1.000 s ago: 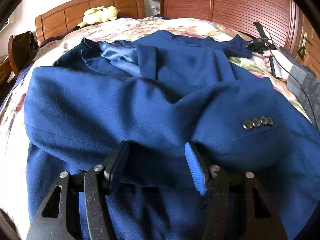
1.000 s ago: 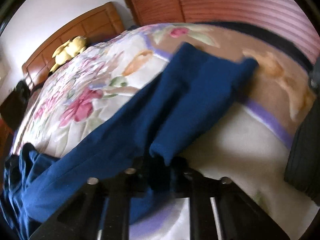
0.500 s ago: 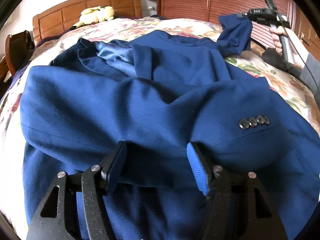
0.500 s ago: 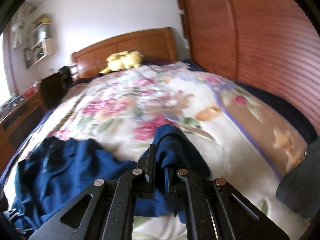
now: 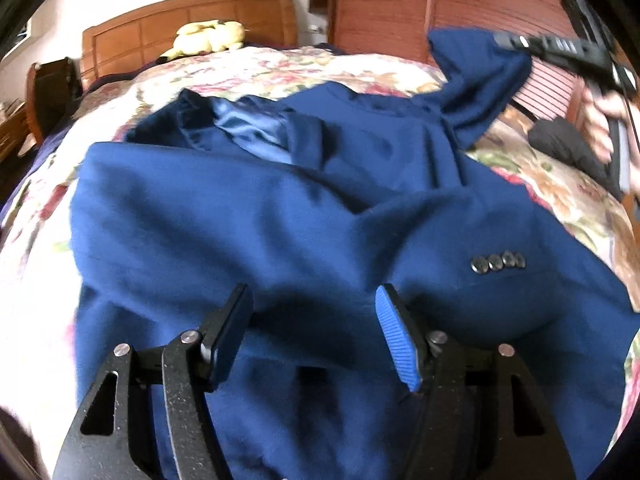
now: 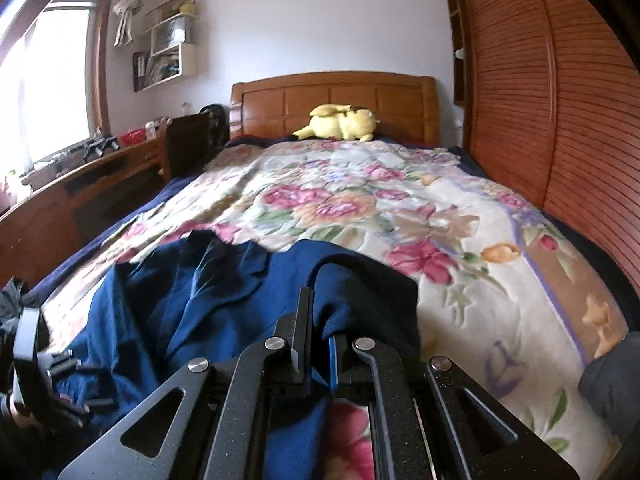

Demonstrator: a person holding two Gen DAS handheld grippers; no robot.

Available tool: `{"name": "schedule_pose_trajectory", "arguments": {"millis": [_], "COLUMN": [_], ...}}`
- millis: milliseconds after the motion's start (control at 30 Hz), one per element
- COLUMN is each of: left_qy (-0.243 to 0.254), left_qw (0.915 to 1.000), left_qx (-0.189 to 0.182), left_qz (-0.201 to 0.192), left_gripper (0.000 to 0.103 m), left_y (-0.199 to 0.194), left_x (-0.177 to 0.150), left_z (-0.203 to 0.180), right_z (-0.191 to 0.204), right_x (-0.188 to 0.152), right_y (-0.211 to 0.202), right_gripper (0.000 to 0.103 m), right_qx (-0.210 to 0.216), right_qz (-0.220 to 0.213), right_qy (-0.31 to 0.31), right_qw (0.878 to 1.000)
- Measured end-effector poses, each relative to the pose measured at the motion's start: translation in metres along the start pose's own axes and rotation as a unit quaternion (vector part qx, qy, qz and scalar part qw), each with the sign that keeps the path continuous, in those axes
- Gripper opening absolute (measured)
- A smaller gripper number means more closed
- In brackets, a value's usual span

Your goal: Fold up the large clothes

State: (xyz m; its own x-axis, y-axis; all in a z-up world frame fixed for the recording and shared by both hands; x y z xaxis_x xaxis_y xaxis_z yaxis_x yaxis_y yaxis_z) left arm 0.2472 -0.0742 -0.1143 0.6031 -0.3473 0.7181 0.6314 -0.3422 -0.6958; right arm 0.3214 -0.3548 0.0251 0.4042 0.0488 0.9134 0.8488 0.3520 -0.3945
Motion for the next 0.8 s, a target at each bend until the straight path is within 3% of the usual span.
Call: {"name": "schedule_pose_trajectory", "arguments": {"millis": [167, 367, 600, 800], "left_qy": [-0.007, -0.008, -0.002, -0.002], "left_qw": [0.9989, 0.9962, 0.9947, 0.9939], "left_qx": [0.037, 0.062, 0.066, 0.064], "left_qz": [-0.030, -0.060, -0.079, -0.090], "left_gripper": [0.065, 0.065, 0.065, 0.065], "left_y": [-0.050, -0.109, -0.136, -0.152], "left_x": [0.006, 0.007, 0.010, 0.010], "left_z": [0.013, 0.018, 0.013, 0.016], "right_z": [0.017, 0.047, 0.066, 0.086], "right_x": [-0.007, -0.015, -0.049, -0.023], "right_y": [-0.018, -0.044, -0.035, -0.035], "right_gripper": [0.005, 0.006, 0.006, 0.006], "right_qx": [0.009, 0.049, 0.044, 0.044], "right_qz": [0.008, 0.009, 0.056, 0.045], "right_qy": [-0.005, -0.015, -0.051, -0.052], "right_qw": [1.000, 0.999, 0.996, 0.997]}}
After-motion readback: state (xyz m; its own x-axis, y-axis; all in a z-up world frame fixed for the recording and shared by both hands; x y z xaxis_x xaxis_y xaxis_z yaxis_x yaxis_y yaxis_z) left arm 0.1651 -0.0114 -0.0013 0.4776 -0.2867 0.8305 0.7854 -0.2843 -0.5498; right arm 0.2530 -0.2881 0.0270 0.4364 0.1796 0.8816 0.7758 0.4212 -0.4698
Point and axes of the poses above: each gripper's, at about its wrist camera, not at the fingertips, and y roughly the way its jaws point, z to its left, x to its top, the point moved 9 cm from there along y, roughly the way its jaws point, and after that the axes turned 5 degrees about y, right-handed, at the moved point
